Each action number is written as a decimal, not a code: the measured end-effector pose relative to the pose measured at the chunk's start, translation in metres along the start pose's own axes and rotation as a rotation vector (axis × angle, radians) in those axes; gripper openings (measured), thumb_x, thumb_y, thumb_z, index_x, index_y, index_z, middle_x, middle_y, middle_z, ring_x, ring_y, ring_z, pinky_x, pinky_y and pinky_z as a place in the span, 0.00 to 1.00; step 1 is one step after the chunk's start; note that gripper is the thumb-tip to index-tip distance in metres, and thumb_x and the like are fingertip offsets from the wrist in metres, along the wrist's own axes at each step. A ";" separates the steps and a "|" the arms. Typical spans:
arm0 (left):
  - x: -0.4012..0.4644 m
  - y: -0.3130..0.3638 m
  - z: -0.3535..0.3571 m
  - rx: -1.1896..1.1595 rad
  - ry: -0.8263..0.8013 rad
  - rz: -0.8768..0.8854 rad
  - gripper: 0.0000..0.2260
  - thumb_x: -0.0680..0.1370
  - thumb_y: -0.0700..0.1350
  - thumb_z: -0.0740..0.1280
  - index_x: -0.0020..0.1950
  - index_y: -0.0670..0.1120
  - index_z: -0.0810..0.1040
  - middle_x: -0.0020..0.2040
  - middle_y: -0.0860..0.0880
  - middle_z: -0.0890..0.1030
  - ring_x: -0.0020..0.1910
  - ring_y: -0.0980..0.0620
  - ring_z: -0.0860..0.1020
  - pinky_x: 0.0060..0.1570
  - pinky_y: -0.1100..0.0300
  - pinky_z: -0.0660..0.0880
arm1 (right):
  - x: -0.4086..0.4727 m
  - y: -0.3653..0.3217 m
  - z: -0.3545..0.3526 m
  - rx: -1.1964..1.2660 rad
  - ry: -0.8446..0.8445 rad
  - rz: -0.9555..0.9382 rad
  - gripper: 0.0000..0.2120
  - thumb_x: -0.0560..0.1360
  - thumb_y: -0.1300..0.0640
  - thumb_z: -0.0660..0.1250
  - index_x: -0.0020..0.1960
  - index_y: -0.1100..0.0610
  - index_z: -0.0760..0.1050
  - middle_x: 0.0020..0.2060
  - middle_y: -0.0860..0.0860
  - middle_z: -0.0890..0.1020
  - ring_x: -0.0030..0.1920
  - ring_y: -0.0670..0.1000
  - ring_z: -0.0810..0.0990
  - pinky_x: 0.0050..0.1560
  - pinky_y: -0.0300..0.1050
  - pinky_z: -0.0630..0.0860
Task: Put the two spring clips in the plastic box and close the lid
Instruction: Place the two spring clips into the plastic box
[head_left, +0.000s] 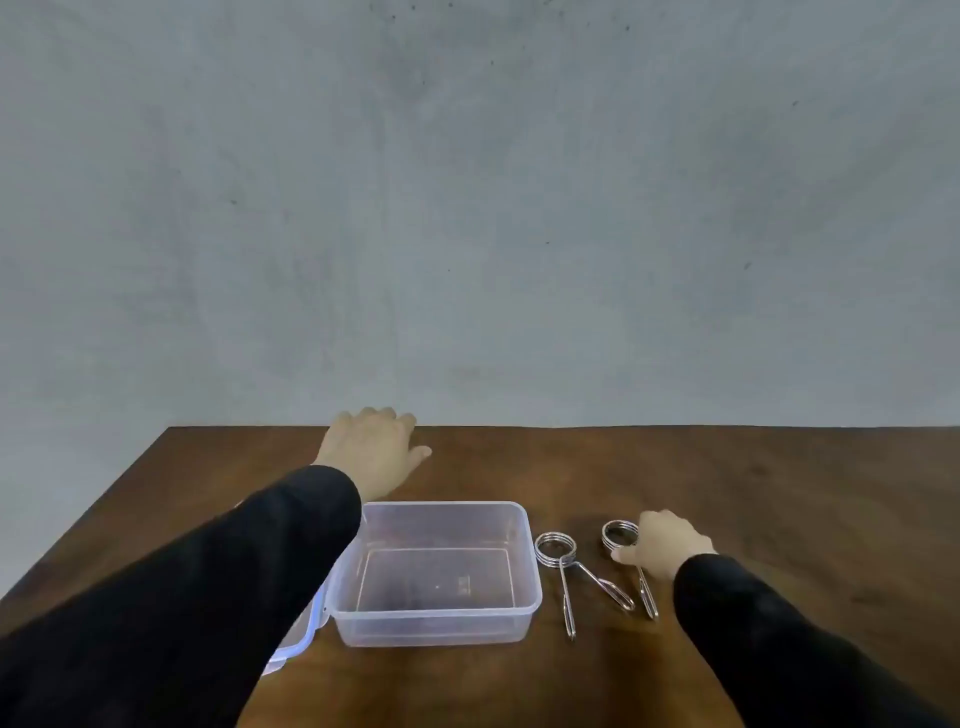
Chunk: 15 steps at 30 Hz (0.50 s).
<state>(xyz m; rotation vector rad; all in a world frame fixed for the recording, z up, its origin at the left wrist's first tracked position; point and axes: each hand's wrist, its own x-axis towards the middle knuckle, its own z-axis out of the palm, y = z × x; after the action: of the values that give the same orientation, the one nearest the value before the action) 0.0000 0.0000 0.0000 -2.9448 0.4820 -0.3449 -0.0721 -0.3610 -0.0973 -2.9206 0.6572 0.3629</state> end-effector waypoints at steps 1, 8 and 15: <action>-0.002 0.001 0.004 -0.013 -0.029 -0.006 0.22 0.82 0.62 0.55 0.65 0.48 0.76 0.58 0.48 0.81 0.56 0.45 0.78 0.54 0.49 0.72 | 0.003 0.001 0.004 -0.001 -0.020 0.013 0.26 0.74 0.37 0.71 0.63 0.54 0.76 0.57 0.52 0.80 0.57 0.54 0.80 0.62 0.54 0.77; -0.012 -0.006 0.037 -0.107 -0.071 -0.041 0.21 0.83 0.60 0.55 0.67 0.48 0.75 0.60 0.47 0.80 0.57 0.45 0.77 0.52 0.50 0.71 | 0.015 0.003 0.020 0.026 -0.015 0.029 0.21 0.76 0.43 0.73 0.61 0.56 0.76 0.47 0.50 0.79 0.51 0.52 0.81 0.56 0.49 0.81; -0.023 -0.029 0.038 -0.367 0.018 -0.201 0.21 0.83 0.58 0.58 0.68 0.46 0.75 0.59 0.45 0.80 0.55 0.44 0.78 0.55 0.47 0.74 | 0.025 -0.004 0.010 0.170 0.115 -0.040 0.17 0.76 0.46 0.73 0.55 0.58 0.77 0.48 0.54 0.83 0.47 0.53 0.82 0.52 0.52 0.82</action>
<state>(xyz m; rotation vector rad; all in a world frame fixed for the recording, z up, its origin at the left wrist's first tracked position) -0.0033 0.0383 -0.0366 -3.3621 0.2752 -0.3355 -0.0511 -0.3660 -0.1133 -2.8029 0.6116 0.1282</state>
